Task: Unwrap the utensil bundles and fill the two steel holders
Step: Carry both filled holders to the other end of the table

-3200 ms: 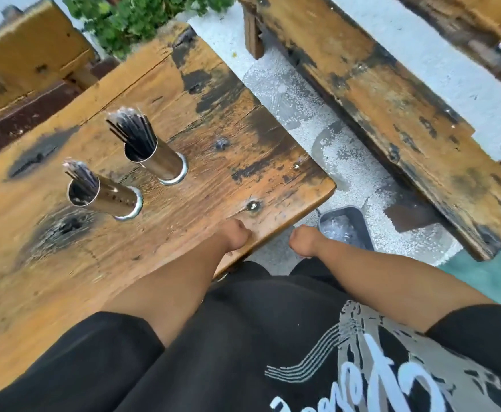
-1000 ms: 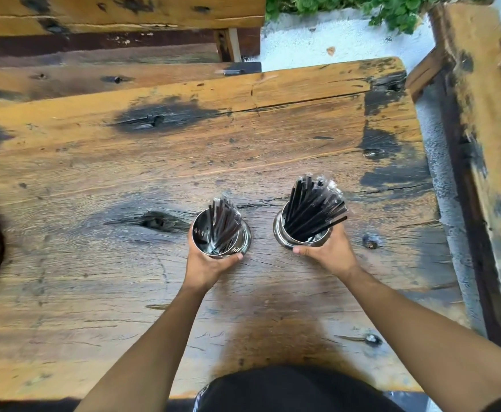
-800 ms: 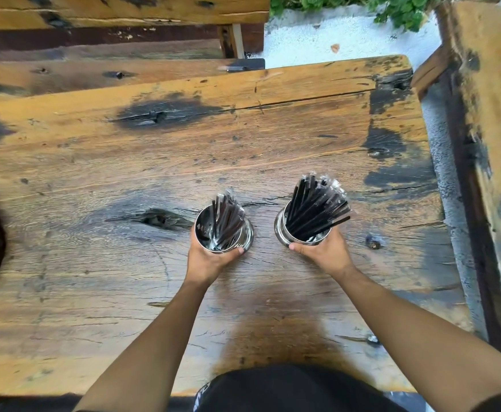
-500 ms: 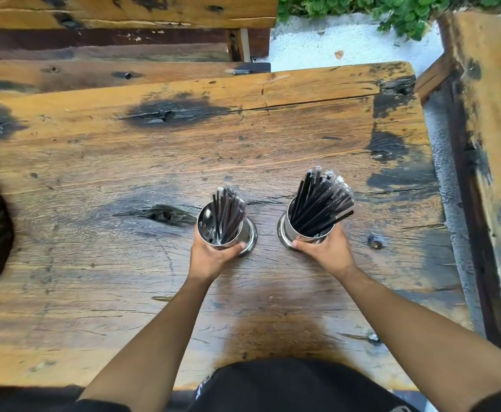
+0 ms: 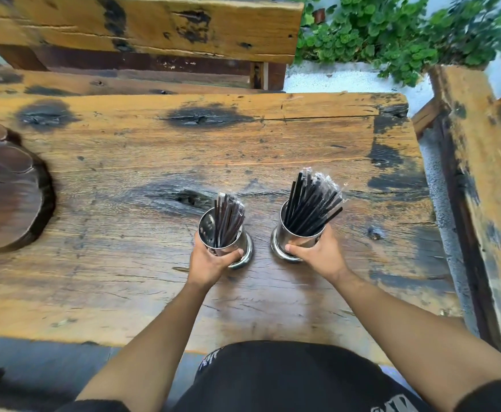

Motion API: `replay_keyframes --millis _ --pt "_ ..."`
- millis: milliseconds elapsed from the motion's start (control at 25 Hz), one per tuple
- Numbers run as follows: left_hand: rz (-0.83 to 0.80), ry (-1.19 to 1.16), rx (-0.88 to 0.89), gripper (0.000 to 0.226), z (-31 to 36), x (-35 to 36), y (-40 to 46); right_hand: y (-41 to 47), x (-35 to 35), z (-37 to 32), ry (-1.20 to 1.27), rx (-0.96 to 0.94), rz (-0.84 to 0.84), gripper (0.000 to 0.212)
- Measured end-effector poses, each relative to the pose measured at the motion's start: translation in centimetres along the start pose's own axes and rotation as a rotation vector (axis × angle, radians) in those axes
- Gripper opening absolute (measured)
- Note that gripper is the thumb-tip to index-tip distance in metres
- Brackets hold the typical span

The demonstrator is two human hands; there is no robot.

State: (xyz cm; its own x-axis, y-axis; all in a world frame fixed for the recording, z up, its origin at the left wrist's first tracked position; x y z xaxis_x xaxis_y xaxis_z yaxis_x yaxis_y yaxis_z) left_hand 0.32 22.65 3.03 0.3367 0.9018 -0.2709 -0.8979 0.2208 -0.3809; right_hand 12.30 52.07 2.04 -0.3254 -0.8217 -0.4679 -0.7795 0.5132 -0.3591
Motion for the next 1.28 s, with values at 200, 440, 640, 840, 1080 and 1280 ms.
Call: replay_keyframes --millis 200,440,640,840,1080,1280 --pt "0.025 0.000 0.000 0.096 -2.6 -2.9 -2.2 -3.8 2.4 -1.8 -0.021 -0.048 -0.032 0.092" --pt "0.110 -0.007 0.031 0.096 -3.5 -5.4 -5.4 -6.3 5.0 -4.2 -0.017 -0.139 -0.120 0.096" --pt "0.240 -0.010 -0.016 0.091 -5.3 -8.2 -10.1 -9.2 8.6 -6.6 -0.054 -0.236 -0.281 0.089" --pt "0.427 -0.074 -0.065 0.090 -7.7 -12.7 -15.8 -11.6 14.4 -7.0 -0.138 -0.283 -0.464 0.090" --pt "0.612 -0.119 -0.110 0.086 -11.6 -20.5 -19.8 -13.9 22.4 -9.8 -0.212 -0.328 -0.616 0.097" --pt "0.730 -0.178 -0.113 0.095 -13.7 -28.0 -22.5 -16.7 30.8 -14.1 -0.252 -0.379 -0.670 0.091"
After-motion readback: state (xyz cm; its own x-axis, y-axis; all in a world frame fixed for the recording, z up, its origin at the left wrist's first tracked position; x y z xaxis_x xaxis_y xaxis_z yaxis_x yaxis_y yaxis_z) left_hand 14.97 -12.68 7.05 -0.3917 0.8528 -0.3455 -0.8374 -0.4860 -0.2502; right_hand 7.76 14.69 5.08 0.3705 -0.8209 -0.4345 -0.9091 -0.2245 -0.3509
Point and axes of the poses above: each hand's wrist, its own y-axis towards the middle knuckle, its own x-axis out of the palm, z = x × y, the point moved 6 cm from there along y, towards the middle knuckle, and after that the axes turned 1 degree about z, right-handed, at the moved point
